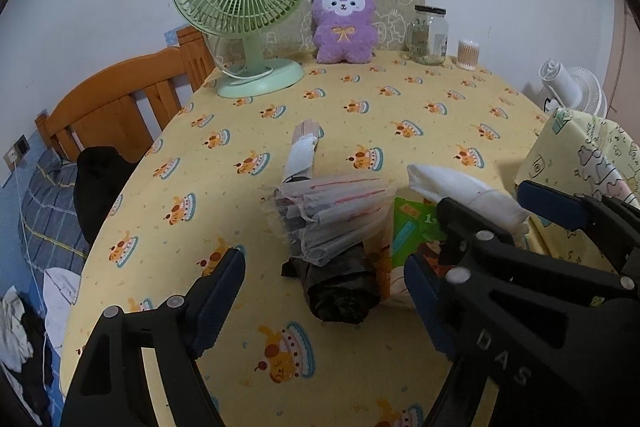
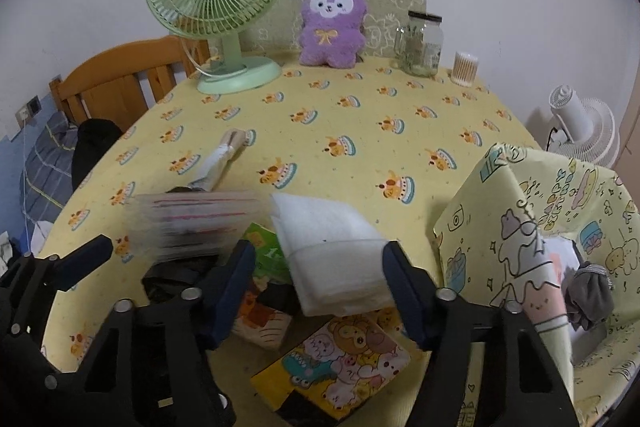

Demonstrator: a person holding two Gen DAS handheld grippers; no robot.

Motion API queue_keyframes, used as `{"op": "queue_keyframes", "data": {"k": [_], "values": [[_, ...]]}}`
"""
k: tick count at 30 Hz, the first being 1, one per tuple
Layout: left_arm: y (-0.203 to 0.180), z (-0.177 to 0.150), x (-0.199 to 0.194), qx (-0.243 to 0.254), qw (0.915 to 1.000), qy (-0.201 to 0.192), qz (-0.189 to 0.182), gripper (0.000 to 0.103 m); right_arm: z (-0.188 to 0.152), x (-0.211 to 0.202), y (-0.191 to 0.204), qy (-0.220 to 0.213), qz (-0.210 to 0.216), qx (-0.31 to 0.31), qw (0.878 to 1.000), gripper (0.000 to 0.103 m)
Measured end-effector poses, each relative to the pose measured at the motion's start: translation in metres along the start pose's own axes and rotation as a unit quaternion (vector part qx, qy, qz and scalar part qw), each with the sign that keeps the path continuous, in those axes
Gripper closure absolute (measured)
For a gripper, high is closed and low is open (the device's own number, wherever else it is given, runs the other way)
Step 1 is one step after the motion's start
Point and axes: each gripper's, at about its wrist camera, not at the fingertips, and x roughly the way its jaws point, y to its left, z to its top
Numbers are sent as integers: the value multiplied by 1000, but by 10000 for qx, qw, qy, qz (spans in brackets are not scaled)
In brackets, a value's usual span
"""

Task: Organize soft objects
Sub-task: 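Grasp the white folded towel with the right tool while the left tool approaches the clear bag, then grasp the clear plastic bag with the left tool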

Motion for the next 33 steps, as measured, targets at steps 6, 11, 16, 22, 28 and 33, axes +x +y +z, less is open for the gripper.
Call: {"op": "queue_keyframes", "data": {"k": [6, 11, 16, 22, 28, 33], "values": [[-6, -2, 6, 129, 9998, 103, 71, 20, -2, 12, 2, 240, 163, -103, 9995, 76], [-6, 4, 0, 178, 9997, -10, 153, 20, 2, 7, 1, 182, 204, -77, 9996, 85], [3, 15, -5, 166, 9988, -175, 437, 20, 10, 1, -2, 51, 351, 123, 9993, 89], [8, 25, -2, 429, 9971, -377, 510, 20, 18, 0, 4, -85, 461, 123, 9988, 89], [5, 34, 10, 598, 9970, -414, 275, 21, 25, 7, 5, -97, 433, 153, 9989, 89], [1, 33, 19, 633, 9976, -287, -62, 58, 26, 16, 3, 4, 394, 175, 9991, 89]]}}
